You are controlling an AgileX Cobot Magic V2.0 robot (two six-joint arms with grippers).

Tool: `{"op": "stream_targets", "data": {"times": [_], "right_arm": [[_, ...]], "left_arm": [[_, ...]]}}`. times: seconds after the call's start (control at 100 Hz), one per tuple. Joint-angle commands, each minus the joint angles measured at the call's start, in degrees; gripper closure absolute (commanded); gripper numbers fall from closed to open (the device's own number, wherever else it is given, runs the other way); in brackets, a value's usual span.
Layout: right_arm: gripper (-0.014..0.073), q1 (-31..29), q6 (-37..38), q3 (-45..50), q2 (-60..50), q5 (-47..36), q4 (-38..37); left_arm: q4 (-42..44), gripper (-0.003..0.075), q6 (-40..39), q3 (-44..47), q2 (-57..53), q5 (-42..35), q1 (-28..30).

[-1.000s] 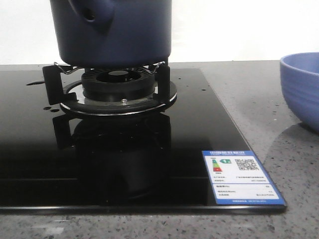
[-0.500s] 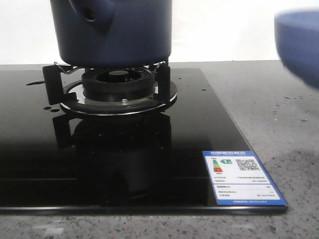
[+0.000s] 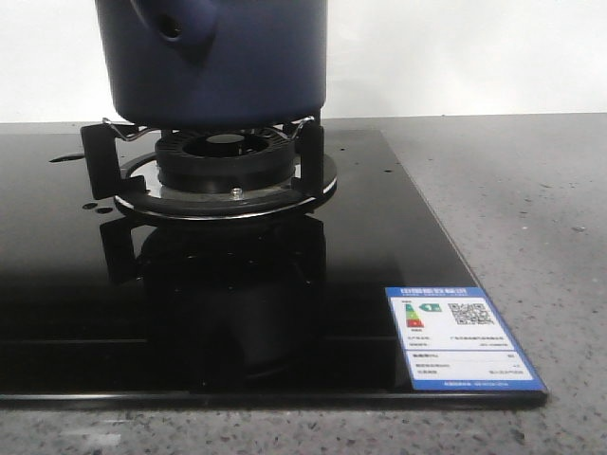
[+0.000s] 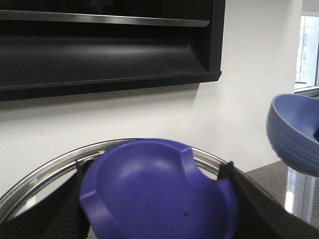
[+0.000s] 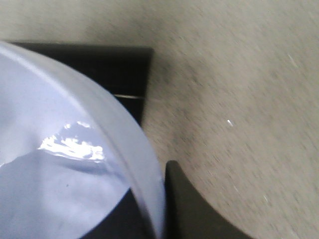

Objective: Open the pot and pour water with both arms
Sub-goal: 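Tilt the held bowl over the open pot to pour water in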

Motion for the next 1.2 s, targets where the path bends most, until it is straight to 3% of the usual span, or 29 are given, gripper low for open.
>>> {"op": "stream_targets", "data": {"times": [0.0,0.16,0.4,0.65,0.92,1.19], "right_arm": [[0.0652,3.2,0.8,-8.0,2.2,2.3,1.9],[0.0652,9.7,1.5,-18.1,10.4,2.2,0.8],[0.0652,18.0,1.5,-28.5,19.5,-2.7,-10.4],[0.0652,22.0,1.5,-28.8,22.0,-11.6,-16.3],[0.0652,26.6,1.5,-28.8,22.4,-21.1,-27.8],[0.0651,31.1,1.5,-28.8,24.0,-22.6,-42.1]], "left_arm": [[-3.4,0.0479,-0.4,-2.0,-0.3,-0.5,-0.4],[-3.5,0.0479,-0.4,-2.0,-0.3,-0.5,-0.4],[-3.5,0.0479,-0.4,-2.0,-0.3,-0.5,-0.4],[-3.5,0.0479,-0.4,-2.0,-0.3,-0.5,-0.4],[-3.5,0.0479,-0.4,-2.0,-0.1,-0.5,-0.4],[-3.5,0.0479,-0.4,-2.0,-0.1,-0.6,-0.4]]}}
